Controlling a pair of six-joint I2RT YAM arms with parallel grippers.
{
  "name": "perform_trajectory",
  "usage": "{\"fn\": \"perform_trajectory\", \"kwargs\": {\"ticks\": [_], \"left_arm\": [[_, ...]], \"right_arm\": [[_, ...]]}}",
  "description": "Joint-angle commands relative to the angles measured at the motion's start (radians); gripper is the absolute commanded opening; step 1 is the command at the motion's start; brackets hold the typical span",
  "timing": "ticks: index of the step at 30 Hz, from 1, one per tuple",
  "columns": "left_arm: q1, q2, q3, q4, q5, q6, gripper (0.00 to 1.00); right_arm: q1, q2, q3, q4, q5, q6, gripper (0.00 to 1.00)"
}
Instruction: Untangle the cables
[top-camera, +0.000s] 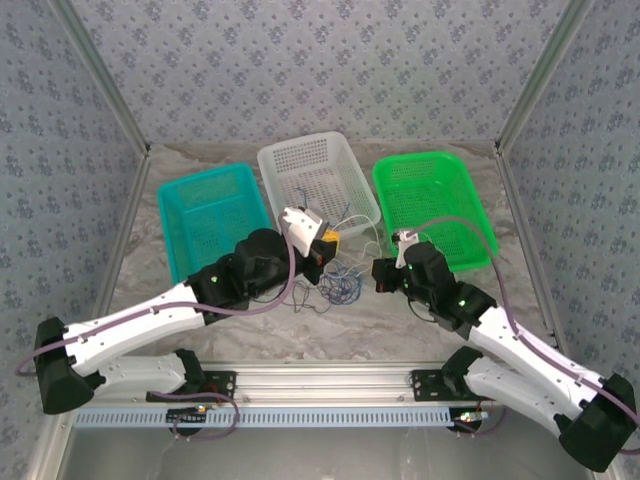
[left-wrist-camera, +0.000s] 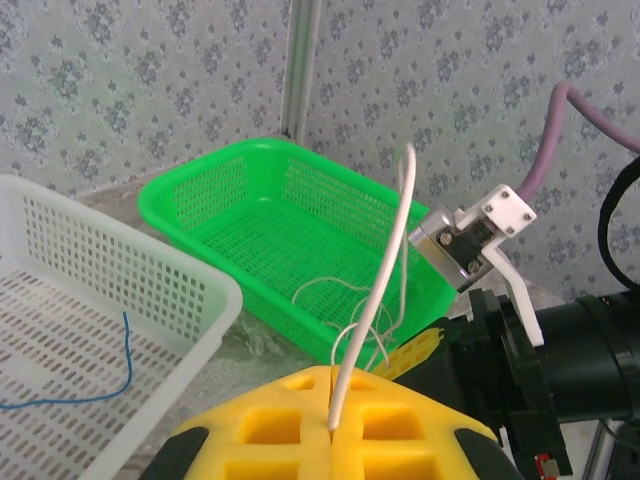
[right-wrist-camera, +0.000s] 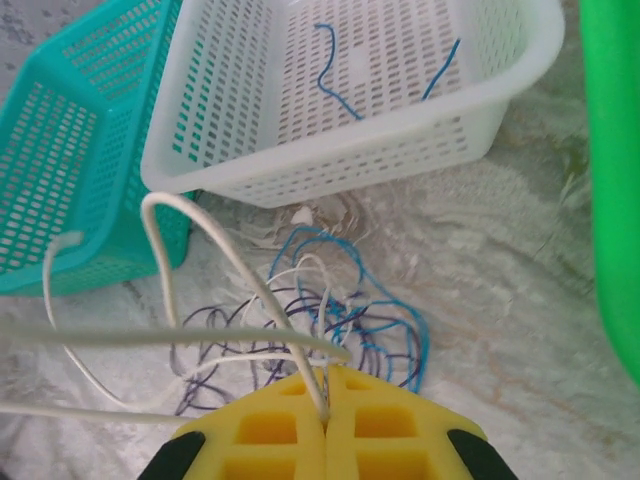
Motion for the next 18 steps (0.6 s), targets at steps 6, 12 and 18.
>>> {"fn": "perform_trajectory", "kwargs": {"ticks": [6,12,18], "left_arm": [[-0.001,-0.108,0.037,0.073,-0.075,0.03,0.0],[0.001,-0.117,0.068,0.083,-0.076,0.047,0.0],[0.001,-0.093,0.081,0.096,-0.019,0.02,0.0]], "right_arm": [[-0.025,-0.053,-0.174,-0.13,-0.024,0.215,0.08],[-0.048,-0.024,-0.199,-0.178,-0.026,0.258,0.27],[-0.05,-0.029,-0.183,-0.179,-0.026,0.232,0.54]]}}
